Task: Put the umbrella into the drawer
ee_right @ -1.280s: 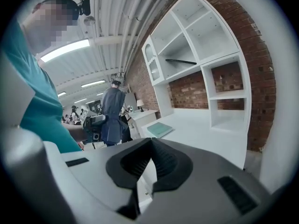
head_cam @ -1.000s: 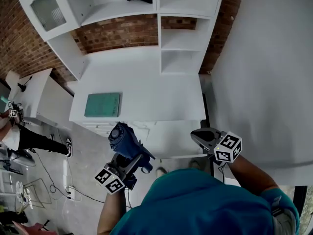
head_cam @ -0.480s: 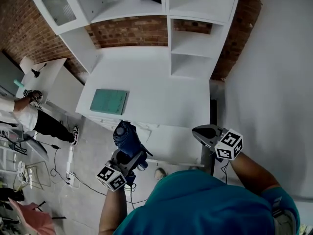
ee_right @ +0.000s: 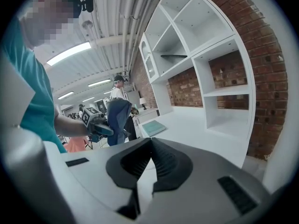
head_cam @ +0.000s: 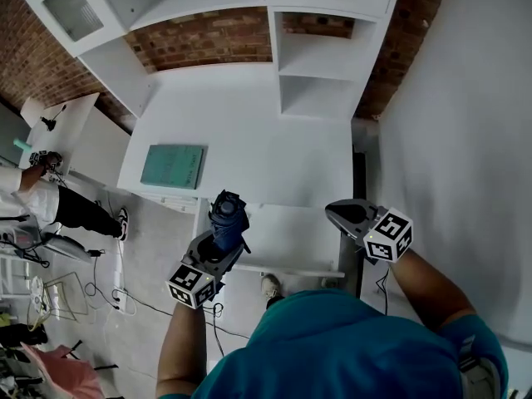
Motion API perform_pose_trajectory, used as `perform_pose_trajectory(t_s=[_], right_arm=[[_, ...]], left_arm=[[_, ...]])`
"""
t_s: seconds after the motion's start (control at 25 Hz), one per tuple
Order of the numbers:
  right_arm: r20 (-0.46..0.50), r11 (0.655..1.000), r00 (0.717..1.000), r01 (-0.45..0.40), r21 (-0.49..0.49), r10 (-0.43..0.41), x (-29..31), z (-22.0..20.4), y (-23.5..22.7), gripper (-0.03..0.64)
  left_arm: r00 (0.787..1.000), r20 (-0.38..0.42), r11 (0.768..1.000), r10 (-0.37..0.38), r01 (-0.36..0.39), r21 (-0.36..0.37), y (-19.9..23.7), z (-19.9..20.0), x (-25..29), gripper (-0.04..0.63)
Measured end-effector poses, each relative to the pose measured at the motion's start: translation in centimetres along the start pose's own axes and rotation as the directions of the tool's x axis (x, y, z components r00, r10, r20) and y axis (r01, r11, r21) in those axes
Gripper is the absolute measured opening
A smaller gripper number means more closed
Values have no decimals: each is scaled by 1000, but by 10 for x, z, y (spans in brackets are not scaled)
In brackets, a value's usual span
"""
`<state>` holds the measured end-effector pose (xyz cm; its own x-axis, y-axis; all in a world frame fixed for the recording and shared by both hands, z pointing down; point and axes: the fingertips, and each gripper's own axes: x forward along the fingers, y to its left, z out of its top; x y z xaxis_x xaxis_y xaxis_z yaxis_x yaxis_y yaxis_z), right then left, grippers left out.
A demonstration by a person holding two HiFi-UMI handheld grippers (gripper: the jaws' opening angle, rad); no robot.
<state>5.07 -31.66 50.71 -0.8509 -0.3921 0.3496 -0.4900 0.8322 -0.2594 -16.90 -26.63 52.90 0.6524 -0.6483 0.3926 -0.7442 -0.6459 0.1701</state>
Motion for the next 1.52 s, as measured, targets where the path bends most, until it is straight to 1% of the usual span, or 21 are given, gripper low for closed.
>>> perform_pose_trajectory(t_s=[0.16, 0.28, 0.44, 0.56, 0.64, 0.68, 0.76, 0.84, 0.92, 1.04, 1.24, 1.28, 1.36, 1.52], right_arm=[[-9, 1000, 1000, 11, 18, -11, 2, -10, -7, 23], [-18, 999, 1000, 17, 31, -16, 4, -19, -12, 23], [-30, 999, 999, 22, 44, -21, 8, -32, -17, 23], [-39, 998, 999, 28, 50, -26, 11, -43, -23, 23], [-43, 998, 999, 30, 57, -28, 12, -49, -26, 23], [-45, 998, 999, 31, 62, -29, 13, -52, -27, 23], [-51, 997, 998, 33, 71, -30, 13, -58, -28, 23], [-59, 996, 998, 35, 79, -31, 13, -65, -29, 23], [-66, 996, 997, 38, 86, -33, 13, -73, -31, 23], [-79, 994, 996, 44, 96, -36, 11, -85, -34, 23], [-108, 993, 993, 49, 106, -37, 5, -104, -37, 23], [-112, 993, 993, 51, 109, -39, 4, -107, -38, 23], [-119, 992, 992, 56, 116, -42, 1, -114, -40, 23], [-133, 989, 990, 69, 129, -52, -6, -125, -45, 23]], left_arm=[[995, -98, 996, -25, 33, 82, 1, -16, 21, 253], [985, -171, 990, -35, 57, 126, 2, -32, 37, 252], [960, -275, 982, -48, 95, 161, 5, -60, 57, 252], [932, -359, 974, -50, 125, 190, 8, -85, 74, 252], [906, -422, 962, -43, 151, 227, 10, -102, 84, 252], [889, -456, 953, -36, 168, 254, 11, -110, 88, 252], [852, -523, 927, -18, 210, 309, 12, -126, 97, 252], [816, -577, 902, -9, 256, 347, 11, -142, 106, 252], [782, -623, 880, -5, 299, 369, 10, -160, 117, 252], [725, -688, 851, 10, 355, 386, 10, -189, 132, 252], [630, -775, 815, 52, 421, 397, 16, -234, 153, 252], [615, -786, 803, 64, 435, 407, 18, -240, 157, 252], [593, -801, 781, 82, 460, 421, 19, -250, 166, 252], [560, -823, 759, 99, 492, 426, 18, -262, 183, 252]])
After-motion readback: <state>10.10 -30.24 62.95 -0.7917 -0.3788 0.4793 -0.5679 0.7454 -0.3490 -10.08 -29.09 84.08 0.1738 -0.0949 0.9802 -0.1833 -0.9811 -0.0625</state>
